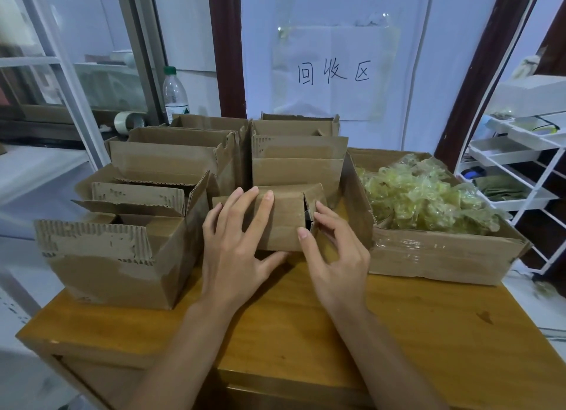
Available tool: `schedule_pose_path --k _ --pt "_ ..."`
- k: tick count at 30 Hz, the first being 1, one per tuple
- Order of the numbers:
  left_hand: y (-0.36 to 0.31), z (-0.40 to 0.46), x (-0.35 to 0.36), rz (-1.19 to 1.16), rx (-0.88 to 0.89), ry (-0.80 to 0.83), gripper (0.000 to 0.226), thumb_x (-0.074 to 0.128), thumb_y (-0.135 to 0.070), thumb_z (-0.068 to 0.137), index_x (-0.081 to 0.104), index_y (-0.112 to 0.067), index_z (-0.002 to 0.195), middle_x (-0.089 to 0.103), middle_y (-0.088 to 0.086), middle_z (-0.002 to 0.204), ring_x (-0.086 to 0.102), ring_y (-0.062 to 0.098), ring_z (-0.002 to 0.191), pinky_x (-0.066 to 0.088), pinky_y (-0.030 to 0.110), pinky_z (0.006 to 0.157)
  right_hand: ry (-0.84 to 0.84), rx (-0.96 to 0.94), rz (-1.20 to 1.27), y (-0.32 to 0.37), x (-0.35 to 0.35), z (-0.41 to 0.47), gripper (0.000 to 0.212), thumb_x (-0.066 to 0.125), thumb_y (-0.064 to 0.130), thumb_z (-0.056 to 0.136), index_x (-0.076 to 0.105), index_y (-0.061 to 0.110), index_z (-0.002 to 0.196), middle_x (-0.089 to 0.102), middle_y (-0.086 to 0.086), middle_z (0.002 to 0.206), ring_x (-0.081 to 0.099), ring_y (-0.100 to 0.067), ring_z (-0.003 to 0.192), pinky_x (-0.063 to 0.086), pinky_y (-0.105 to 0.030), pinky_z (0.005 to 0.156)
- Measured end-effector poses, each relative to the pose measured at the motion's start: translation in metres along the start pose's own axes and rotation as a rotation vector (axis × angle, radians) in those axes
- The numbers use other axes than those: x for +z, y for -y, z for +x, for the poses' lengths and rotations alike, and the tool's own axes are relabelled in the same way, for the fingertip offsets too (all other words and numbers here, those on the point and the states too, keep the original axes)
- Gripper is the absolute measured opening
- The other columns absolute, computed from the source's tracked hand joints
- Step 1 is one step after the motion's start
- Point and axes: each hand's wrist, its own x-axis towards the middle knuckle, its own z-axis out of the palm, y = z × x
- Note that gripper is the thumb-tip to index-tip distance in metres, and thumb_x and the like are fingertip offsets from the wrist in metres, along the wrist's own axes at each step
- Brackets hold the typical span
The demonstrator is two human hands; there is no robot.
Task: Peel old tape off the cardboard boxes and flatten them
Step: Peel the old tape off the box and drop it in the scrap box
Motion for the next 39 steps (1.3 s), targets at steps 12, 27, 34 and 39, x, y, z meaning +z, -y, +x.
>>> schedule_pose_path --k 12,27,34,39 --pt "-0.0034 -0.0001 -0.0013 0.002 -0.031 0.006 0.091 0.071 -0.057 0.084 0.039 -0.016 0.158 0.044 0.015 0.158 0.037 0.033 0.150 0.032 0.056 0.117 -0.016 -0.099 -0.032 0.0018 -0.0001 0.0018 0.013 0.063 0.012 0.101 0.064 0.002 0.092 0.068 -0.015 0.130 0.063 -0.014 0.127 0.055 -0.028 0.101" --pt "-0.0033 -0.0013 -0.0064 -0.173 -0.090 0.028 0.089 0.071 -0.059 0.086 0.044 -0.010 0.155 0.044 0.011 0.155 0.037 0.028 0.150 0.031 0.055 0.122 -0.059 -0.084 0.052 0.0042 -0.0003 0.0023 0.018 0.063 0.014 0.101 0.065 0.001 0.089 0.073 -0.011 0.125 0.068 -0.020 0.124 0.060 -0.046 0.096" --pt "-0.0021 -0.0023 -0.0092 -0.248 -0.103 0.051 0.091 0.072 -0.058 0.084 0.040 -0.012 0.156 0.039 0.007 0.157 0.032 0.022 0.151 0.037 0.061 0.117 -0.110 -0.260 -0.162 0.0038 -0.0025 0.0053 0.024 0.065 0.019 0.102 0.071 -0.001 0.090 0.077 -0.009 0.111 0.074 -0.019 0.110 0.062 -0.024 0.077" --pt "-0.0035 -0.0024 -0.0094 -0.285 -0.104 0.055 0.091 0.072 -0.059 0.085 0.040 -0.012 0.156 0.039 0.007 0.157 0.034 0.022 0.150 0.039 0.058 0.117 -0.119 -0.340 -0.242 0.0023 -0.0029 0.0041 0.018 0.067 0.014 0.100 0.076 0.001 0.107 0.076 -0.009 0.117 0.075 -0.018 0.106 0.063 -0.031 0.077"
